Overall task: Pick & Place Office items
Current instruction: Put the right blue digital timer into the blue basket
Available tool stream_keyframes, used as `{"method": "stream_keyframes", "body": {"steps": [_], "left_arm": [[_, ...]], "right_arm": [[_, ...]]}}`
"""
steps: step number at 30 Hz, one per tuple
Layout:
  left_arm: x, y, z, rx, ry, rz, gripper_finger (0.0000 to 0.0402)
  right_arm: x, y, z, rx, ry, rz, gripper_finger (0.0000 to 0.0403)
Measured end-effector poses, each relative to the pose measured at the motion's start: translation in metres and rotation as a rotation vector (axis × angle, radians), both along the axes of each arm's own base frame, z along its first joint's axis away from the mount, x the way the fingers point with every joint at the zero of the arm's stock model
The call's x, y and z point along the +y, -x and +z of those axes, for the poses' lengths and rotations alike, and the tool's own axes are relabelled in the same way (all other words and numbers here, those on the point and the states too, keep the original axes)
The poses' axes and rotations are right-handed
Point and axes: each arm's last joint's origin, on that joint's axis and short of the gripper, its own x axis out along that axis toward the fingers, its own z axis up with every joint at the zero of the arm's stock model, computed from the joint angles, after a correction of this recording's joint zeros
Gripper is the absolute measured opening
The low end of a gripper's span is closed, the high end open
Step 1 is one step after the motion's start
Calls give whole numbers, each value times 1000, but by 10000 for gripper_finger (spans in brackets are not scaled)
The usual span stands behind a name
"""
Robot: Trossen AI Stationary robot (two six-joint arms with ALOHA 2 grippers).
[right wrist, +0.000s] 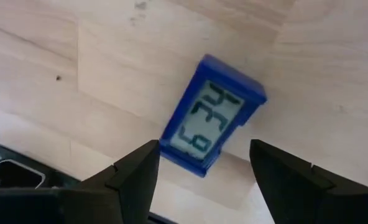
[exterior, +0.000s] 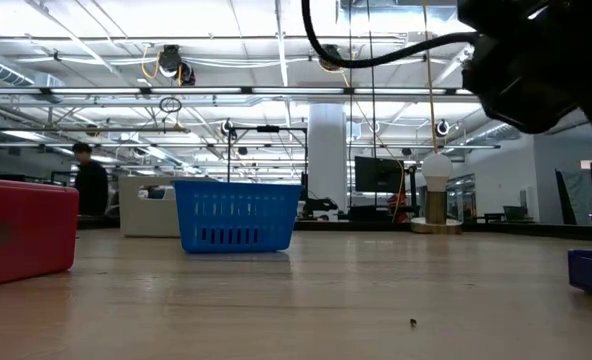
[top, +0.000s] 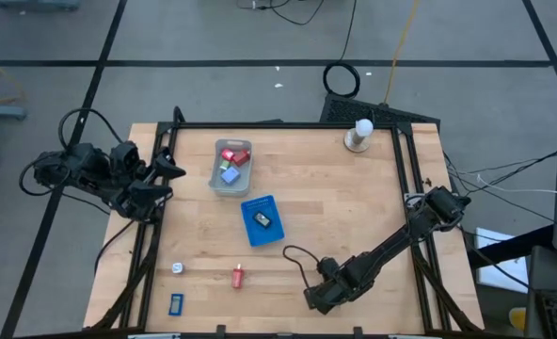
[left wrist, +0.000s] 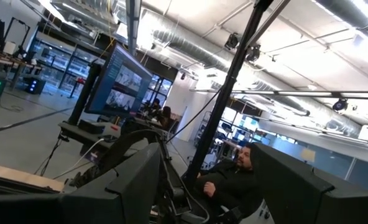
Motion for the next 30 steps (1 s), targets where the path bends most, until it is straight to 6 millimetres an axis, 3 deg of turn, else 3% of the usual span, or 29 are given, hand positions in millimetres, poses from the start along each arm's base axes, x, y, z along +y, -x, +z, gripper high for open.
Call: {"method": "stream_keyframes", "body": {"steps": [16,25,30], "left_arm": [[0,0,0,-5,1,0,255],[0,0,0,-4,1,-1,255],[0,0,1,-7,2,-1,255]], "right_arm": [[-6,2,-3,70,27,-80,242],[-2,-11,2,-102,15,-177,242],[-1,-12,3,-99,-3,-213,242]]}}
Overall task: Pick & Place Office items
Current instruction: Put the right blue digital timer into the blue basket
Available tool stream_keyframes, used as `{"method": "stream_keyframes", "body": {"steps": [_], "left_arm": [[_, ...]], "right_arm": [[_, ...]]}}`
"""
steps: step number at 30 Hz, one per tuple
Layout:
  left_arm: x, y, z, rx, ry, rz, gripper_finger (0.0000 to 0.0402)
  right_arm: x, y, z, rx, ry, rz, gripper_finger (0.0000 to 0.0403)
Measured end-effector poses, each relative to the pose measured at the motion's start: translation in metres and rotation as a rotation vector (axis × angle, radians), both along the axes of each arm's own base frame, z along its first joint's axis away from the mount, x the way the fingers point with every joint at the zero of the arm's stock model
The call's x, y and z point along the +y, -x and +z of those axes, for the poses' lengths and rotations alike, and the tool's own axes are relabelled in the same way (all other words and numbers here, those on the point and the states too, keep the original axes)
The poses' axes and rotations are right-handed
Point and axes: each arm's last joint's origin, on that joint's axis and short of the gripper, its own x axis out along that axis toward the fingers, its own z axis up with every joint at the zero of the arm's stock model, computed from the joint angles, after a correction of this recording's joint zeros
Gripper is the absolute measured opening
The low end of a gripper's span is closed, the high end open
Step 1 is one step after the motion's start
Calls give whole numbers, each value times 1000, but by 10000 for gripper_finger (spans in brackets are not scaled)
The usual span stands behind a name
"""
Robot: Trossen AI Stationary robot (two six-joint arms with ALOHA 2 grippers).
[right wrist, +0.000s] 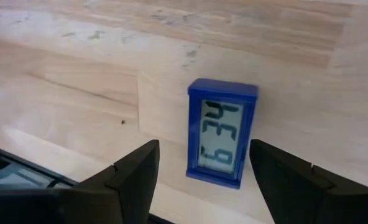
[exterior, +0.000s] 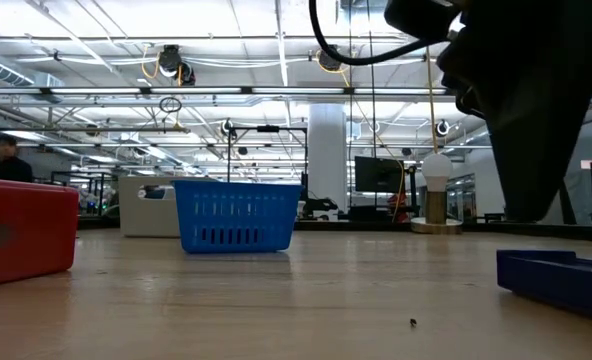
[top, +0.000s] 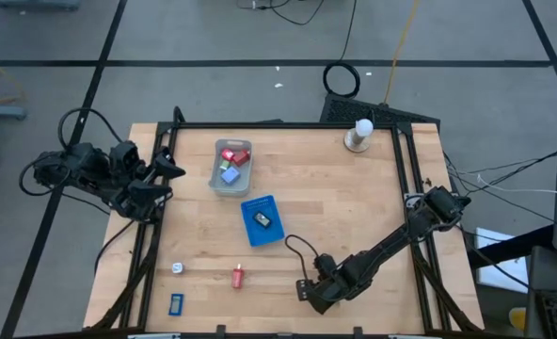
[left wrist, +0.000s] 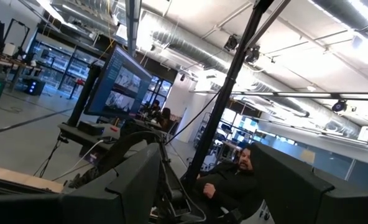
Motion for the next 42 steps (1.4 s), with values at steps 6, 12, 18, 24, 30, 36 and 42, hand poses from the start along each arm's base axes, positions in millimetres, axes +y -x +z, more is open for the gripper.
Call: {"method": "stream_keyframes", "body": {"steps": [6,12,18,24,30,36,42], "left_arm": [[0,1,3,-35,-1,2,255],[0,2,4,-48,-7,-2,255],[0,2,4,-46,-8,-1,255],[0,2,4,-46,-9,-1,255],[0,2,4,-47,-17,2,255],[0,2,4,-47,-18,2,255],[0,2,4,-49,-24,5,255]], "right_arm": [[2,-1,-6,21,-10,-25,242],[5,-4,-12,20,-45,-31,242],[2,-1,-15,88,-44,-54,242],[-1,6,-17,194,-51,-33,242],[-1,7,-17,206,-48,-34,242],[-3,11,-18,253,-44,-4,242],[-4,12,-19,240,-3,89,242]]}}
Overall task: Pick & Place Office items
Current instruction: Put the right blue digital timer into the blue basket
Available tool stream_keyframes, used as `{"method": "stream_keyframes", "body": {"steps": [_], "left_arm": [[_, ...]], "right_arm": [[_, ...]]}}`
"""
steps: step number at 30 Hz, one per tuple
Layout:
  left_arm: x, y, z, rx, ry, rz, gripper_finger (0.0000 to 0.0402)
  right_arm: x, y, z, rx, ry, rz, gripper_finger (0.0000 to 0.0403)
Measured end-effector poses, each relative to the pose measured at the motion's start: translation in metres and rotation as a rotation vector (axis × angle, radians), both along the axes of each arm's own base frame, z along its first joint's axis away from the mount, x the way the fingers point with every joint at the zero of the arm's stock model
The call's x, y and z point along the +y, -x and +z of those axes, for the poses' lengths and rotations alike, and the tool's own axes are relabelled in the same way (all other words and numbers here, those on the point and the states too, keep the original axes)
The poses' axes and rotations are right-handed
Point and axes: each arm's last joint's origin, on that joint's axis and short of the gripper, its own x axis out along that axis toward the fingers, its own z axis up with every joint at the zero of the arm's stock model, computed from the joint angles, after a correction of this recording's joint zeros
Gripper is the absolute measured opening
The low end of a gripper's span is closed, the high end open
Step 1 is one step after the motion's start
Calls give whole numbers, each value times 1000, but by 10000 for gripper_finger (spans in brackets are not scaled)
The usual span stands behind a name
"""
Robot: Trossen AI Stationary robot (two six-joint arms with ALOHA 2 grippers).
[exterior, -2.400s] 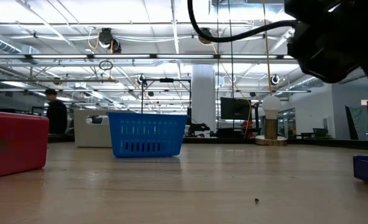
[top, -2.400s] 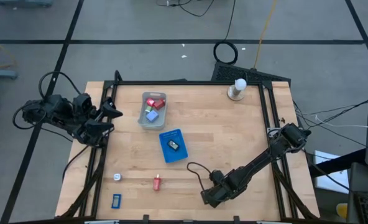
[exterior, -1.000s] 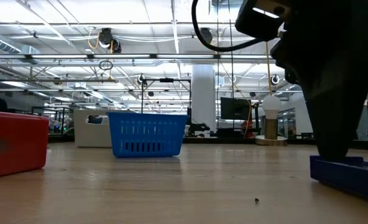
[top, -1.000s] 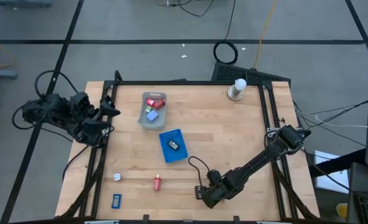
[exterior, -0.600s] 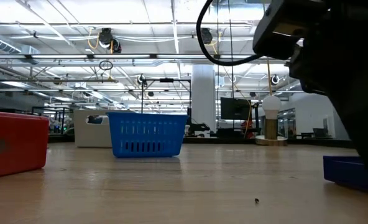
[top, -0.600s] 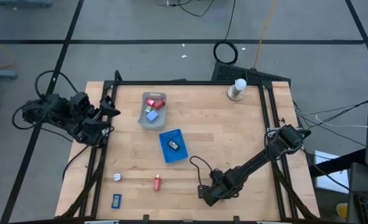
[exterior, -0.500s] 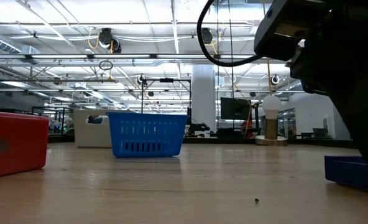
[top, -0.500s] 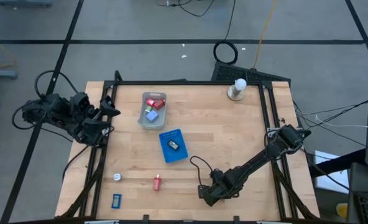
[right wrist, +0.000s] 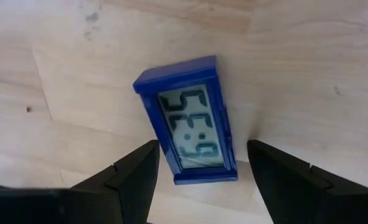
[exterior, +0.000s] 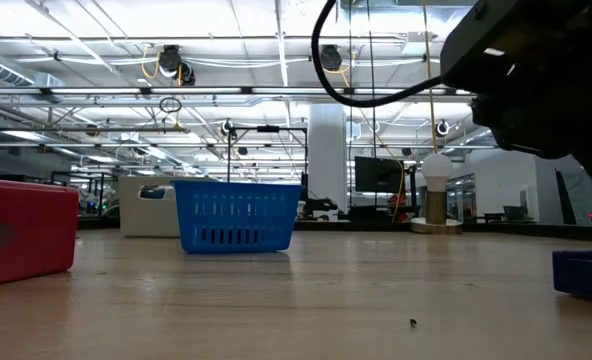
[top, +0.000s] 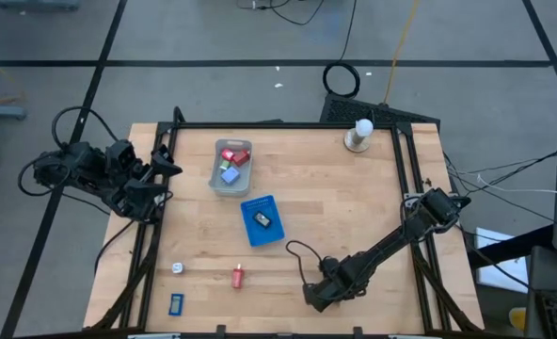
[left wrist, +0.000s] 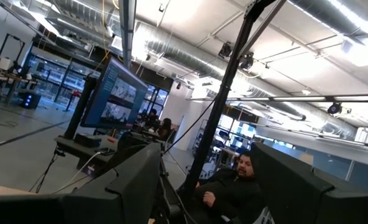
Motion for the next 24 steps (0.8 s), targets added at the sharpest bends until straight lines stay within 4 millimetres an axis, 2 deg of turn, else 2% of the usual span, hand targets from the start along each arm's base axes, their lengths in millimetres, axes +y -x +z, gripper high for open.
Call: {"method": "stream_keyframes", "body": {"steps": [6,24], "left_arm": [[0,0,0,-1,0,1,255],[1,2,4,-43,8,15,255]], "right_arm": [[-1,0,0,-32,26,107,242],[-3,-2,-1,-72,59,197,242]]}}
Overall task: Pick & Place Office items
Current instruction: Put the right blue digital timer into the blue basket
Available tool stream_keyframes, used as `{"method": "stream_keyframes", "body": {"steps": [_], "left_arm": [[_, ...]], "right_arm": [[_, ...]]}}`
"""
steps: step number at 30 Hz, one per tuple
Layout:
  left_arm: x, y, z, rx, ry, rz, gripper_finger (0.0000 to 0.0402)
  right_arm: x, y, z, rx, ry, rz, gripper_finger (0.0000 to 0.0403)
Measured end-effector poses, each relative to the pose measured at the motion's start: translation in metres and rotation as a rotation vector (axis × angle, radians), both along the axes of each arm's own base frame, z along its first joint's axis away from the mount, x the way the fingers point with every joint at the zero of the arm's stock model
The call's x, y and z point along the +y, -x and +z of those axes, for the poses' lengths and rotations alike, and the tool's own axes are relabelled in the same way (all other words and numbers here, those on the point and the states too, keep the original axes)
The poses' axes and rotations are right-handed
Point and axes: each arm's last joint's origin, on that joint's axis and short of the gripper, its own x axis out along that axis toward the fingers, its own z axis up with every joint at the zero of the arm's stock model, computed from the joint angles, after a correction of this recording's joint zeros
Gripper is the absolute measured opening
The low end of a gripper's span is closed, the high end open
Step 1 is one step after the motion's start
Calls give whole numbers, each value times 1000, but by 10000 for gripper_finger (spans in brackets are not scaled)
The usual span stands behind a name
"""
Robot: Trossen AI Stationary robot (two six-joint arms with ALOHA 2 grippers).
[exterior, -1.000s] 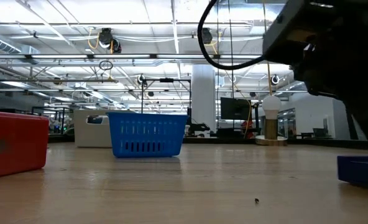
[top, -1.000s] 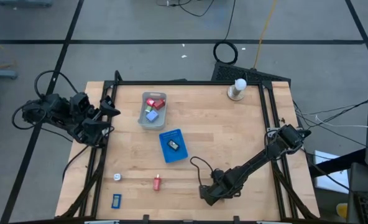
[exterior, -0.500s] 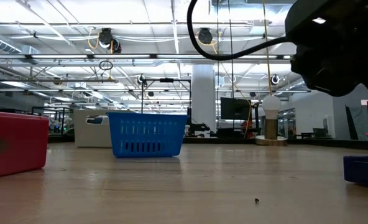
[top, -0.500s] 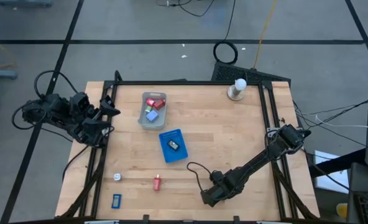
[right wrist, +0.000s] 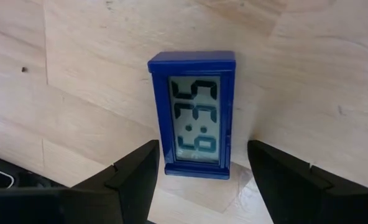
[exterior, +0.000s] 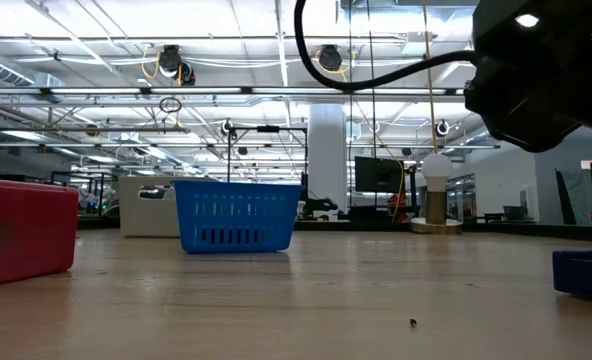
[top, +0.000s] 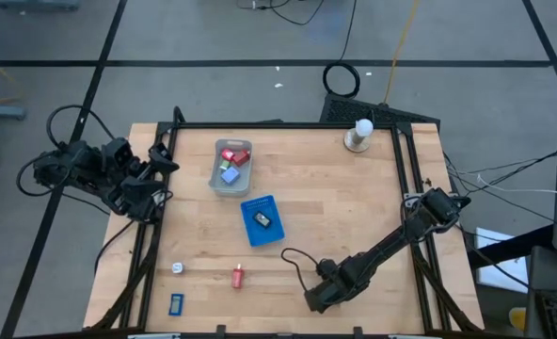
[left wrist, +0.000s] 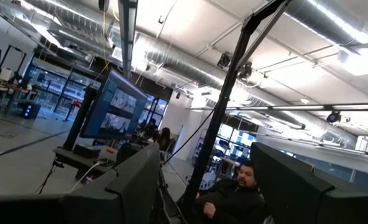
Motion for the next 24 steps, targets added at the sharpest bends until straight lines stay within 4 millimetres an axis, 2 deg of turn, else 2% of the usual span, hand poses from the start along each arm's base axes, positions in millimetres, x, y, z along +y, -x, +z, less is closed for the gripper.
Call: {"method": "stream_keyframes", "body": {"steps": [13,24], "left_arm": [[0,0,0,6,20,-2,255],[0,0,0,6,23,-2,255]], "right_arm": [[-11,-6,0,-36,73,53,242],[-17,-1,-2,-4,160,95,242]]}}
